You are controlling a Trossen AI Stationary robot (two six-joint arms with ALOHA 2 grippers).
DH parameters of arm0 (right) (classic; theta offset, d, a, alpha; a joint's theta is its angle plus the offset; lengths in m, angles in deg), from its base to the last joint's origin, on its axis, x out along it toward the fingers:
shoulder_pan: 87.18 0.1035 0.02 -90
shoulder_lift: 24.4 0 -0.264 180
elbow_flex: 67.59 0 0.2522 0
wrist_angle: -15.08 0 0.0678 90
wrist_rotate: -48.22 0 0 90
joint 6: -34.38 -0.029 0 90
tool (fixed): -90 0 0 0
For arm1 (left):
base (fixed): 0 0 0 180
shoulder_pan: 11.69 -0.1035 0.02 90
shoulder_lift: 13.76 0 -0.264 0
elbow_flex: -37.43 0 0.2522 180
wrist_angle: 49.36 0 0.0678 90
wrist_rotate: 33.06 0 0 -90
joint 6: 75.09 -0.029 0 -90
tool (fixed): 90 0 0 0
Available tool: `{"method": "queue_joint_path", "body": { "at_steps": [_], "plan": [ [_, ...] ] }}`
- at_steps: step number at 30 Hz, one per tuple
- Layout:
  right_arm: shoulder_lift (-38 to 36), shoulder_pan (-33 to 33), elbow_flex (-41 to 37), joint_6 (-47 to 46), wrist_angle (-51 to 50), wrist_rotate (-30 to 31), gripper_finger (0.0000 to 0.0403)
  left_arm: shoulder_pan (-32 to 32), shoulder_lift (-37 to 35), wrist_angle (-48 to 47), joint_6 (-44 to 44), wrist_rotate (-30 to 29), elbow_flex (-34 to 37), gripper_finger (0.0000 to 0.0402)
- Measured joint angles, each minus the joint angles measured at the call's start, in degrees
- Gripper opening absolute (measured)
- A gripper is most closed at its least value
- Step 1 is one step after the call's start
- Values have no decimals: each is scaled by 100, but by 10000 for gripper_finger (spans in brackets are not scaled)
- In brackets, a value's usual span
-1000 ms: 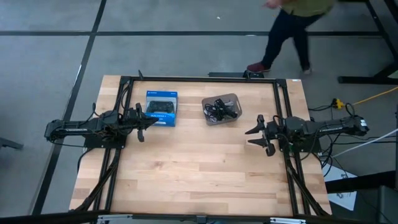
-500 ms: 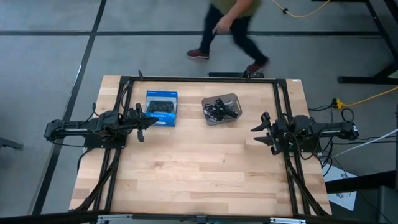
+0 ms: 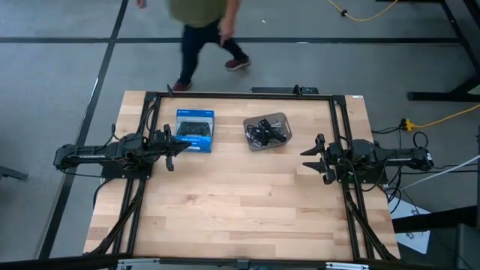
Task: Pick and place USB-C Cables
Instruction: Return to Home Position
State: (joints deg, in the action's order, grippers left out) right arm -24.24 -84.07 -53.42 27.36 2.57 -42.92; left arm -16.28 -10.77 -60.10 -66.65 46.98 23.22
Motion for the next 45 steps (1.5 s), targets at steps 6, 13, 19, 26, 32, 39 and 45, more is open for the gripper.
{"method": "queue_joint_path", "body": {
  "at_steps": [6, 13, 19, 26, 32, 39, 45],
  "plan": [
    [0, 0, 0, 1, 3, 0, 181, 1, 0, 0, 0, 0, 2, 0],
    [0, 0, 0, 1, 5, 0, 181, 1, 0, 0, 0, 0, 0, 0],
    [1, 0, 0, 0, 9, 2, 181, -1, 0, 0, 0, 0, 2, 0],
    [2, 0, 0, -1, 10, 2, 181, 49, 0, -69, 0, -1, 0, 0],
    [2, 0, 0, 0, 12, 2, 181, 87, 0, -72, 0, 20, 0, 0],
    [3, 0, 0, 1, 12, 2, 181, 87, 0, -74, 0, 20, 1, 0],
    [4, 0, 0, -1, 12, 2, 181, 87, 0, -76, 0, 20, 1, 0]
  ]
}}
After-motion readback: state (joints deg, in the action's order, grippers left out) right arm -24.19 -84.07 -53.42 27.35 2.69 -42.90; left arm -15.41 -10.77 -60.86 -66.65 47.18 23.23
